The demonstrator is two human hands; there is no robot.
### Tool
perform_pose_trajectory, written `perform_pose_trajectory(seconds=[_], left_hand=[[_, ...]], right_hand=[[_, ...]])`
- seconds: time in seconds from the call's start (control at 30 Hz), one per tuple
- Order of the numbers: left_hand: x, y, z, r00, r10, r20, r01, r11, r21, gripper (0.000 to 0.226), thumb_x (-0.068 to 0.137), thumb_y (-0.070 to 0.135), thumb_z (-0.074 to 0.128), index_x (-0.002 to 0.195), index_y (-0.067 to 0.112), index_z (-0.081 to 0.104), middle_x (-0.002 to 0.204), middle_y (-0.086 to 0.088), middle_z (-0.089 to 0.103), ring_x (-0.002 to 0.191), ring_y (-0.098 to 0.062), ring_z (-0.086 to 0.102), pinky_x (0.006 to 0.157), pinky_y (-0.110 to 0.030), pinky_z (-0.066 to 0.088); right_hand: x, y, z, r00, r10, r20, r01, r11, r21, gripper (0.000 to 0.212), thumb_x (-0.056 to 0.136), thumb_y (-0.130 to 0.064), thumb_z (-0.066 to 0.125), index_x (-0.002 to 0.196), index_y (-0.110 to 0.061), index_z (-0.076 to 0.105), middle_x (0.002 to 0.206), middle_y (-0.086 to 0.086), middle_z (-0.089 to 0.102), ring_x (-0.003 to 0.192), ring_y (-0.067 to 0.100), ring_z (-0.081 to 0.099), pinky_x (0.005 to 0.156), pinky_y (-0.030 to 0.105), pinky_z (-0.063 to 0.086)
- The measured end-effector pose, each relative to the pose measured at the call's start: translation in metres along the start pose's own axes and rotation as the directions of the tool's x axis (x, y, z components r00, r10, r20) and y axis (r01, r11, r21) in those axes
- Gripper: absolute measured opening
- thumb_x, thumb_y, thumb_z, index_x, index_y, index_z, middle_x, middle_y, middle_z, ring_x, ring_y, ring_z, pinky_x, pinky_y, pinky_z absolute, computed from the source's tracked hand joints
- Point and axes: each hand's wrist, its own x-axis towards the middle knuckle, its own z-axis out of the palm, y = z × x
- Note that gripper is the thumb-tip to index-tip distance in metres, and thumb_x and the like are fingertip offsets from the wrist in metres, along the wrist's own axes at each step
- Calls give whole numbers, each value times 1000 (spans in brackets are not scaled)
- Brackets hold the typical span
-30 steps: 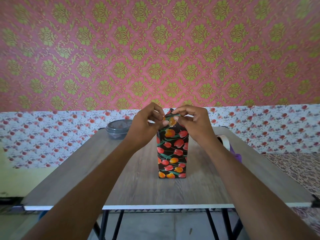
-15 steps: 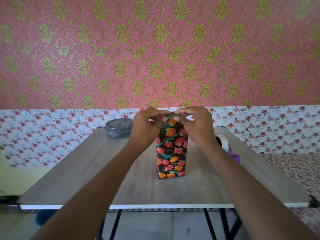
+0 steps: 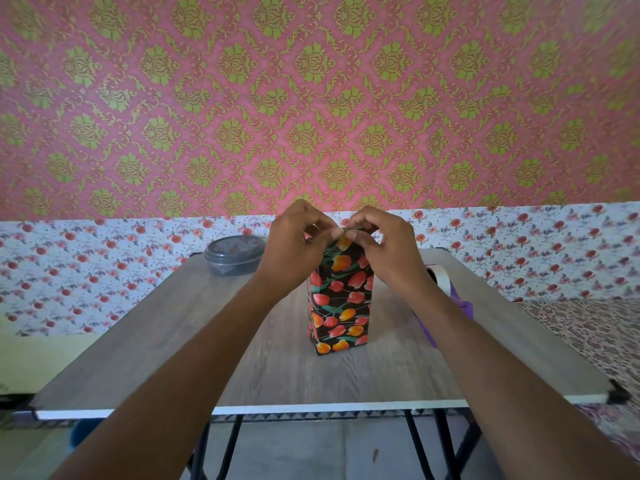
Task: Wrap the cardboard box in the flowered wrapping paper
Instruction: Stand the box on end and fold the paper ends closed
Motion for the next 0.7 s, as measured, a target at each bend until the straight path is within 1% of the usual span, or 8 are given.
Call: perform_pose_trajectory(seconds=[0.07, 0.17, 0.27, 0.4, 0.47, 0.53, 0.63, 0.7], left_hand=[[2, -2, 0, 997, -70, 33, 69, 997, 16, 6, 92, 14, 74, 86, 14, 73, 95, -3, 64, 82, -12, 63, 69, -21, 52], [5, -5, -1, 979, -181, 92, 176, 983, 60, 12, 96, 16, 68, 89, 8, 72, 92, -4, 69, 86, -16, 64, 74, -26, 52], [7, -6, -1, 965, -232, 126, 218, 969, 112, 14, 100, 17, 63, 88, 12, 68, 83, 0, 67, 79, -16, 63, 65, -23, 45], [12, -5, 1, 958, -252, 135, 226, 957, 181, 15, 100, 15, 62, 90, 7, 69, 89, -3, 71, 81, -17, 66, 70, -30, 52], [14, -4, 1, 959, -260, 113, 236, 953, 191, 14, 96, 14, 67, 86, 7, 74, 88, -1, 73, 79, -12, 68, 66, -21, 53], [16, -3, 0, 956, -281, 85, 264, 950, 165, 11, 90, 15, 74, 82, 10, 78, 80, 1, 73, 72, -5, 67, 61, -14, 48], [18, -3, -1, 946, -322, 49, 312, 939, 148, 10, 84, 20, 81, 78, 14, 77, 76, 3, 72, 71, -6, 66, 58, -14, 46], [18, -4, 0, 928, -367, 57, 360, 927, 109, 12, 83, 25, 83, 79, 18, 73, 79, 2, 70, 76, -9, 66, 59, -19, 47]], right_hand=[[0, -2, 0, 1000, 0, 10, 0, 999, 40, 8, 94, -12, 71, 94, -19, 77, 75, -13, 69, 73, 6, 67, 69, 29, 55], [3, -3, 0, 999, 22, 40, -24, 999, 49, 9, 93, -14, 73, 96, -16, 81, 76, 1, 73, 74, 18, 68, 72, 38, 55], [8, -4, 2, 998, 55, 19, -56, 998, 38, 7, 87, -17, 80, 93, -17, 83, 82, -2, 75, 77, 11, 68, 70, 35, 56], [12, -6, 4, 988, 147, -40, -146, 989, 27, 6, 80, -20, 87, 81, -17, 82, 87, -10, 59, 92, 14, 60, 76, 33, 51], [14, -5, 3, 983, 182, -9, -182, 983, 9, 14, 79, -22, 87, 69, -18, 77, 76, -10, 64, 82, 2, 60, 69, 30, 48], [18, -4, 5, 964, 265, 12, -265, 964, 0, 21, 76, -28, 89, 69, -17, 72, 73, -4, 66, 70, 1, 59, 62, 25, 41], [23, 3, 10, 905, 424, 31, -425, 904, 52, 36, 75, -36, 88, 82, -15, 60, 89, -1, 63, 80, 11, 60, 59, 27, 39], [26, 10, 13, 853, 520, 41, -521, 846, 114, 32, 79, -32, 84, 85, -16, 57, 103, -1, 63, 95, 18, 62, 67, 34, 49]])
